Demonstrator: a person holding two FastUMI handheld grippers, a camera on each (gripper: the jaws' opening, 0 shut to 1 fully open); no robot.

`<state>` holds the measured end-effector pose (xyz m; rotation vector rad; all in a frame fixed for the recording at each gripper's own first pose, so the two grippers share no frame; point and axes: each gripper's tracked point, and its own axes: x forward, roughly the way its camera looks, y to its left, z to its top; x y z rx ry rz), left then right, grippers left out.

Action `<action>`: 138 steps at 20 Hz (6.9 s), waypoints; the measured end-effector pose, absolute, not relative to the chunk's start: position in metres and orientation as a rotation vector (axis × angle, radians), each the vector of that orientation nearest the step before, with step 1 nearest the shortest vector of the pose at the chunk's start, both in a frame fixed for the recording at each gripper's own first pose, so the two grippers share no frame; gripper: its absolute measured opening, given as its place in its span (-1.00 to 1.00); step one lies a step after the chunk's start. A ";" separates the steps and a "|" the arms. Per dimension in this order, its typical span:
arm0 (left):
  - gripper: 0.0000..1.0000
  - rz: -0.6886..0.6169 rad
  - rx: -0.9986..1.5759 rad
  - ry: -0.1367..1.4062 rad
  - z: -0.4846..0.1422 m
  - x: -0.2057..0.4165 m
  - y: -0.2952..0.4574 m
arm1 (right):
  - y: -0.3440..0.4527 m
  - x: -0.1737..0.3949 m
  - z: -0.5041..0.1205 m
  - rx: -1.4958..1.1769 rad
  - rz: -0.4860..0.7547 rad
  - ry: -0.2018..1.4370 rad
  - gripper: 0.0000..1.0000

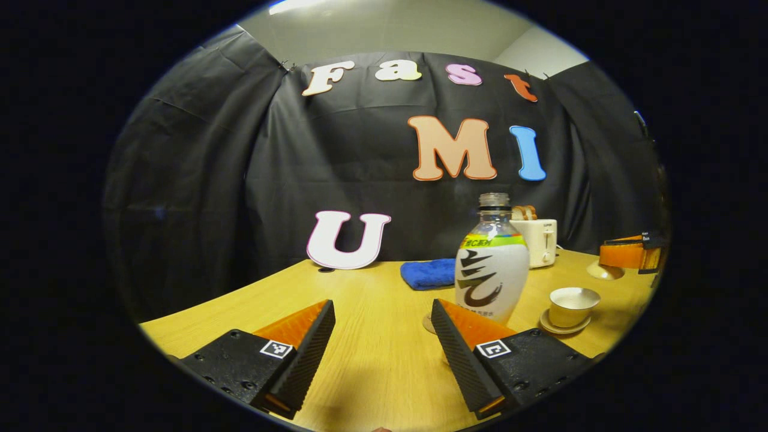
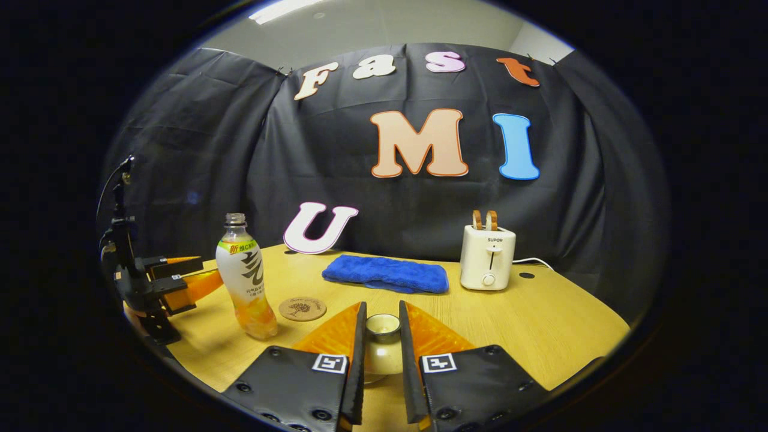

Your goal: Open the teacup lid with one hand, grasp the water bottle and pour water into the teacup with the other hand; after pouring, place the water bottle on the coaster and then close the teacup lid.

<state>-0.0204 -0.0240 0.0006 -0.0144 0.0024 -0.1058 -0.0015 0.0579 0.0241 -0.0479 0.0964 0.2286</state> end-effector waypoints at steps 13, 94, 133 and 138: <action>0.89 -0.327 -0.001 0.060 -0.006 -0.036 -0.105 | 0.021 -0.015 0.044 0.006 0.198 0.063 -0.40; 0.06 -0.363 1.829 0.053 -0.004 0.029 -0.137 | -0.040 -0.023 0.067 0.060 0.153 0.047 -0.37; 0.07 -0.331 2.149 -0.011 0.029 0.024 -0.151 | -0.033 -0.028 0.066 0.054 0.182 0.060 -0.39; 0.07 -0.347 2.131 -0.005 0.025 0.022 -0.150 | -0.034 -0.029 0.068 0.058 0.180 0.057 -0.39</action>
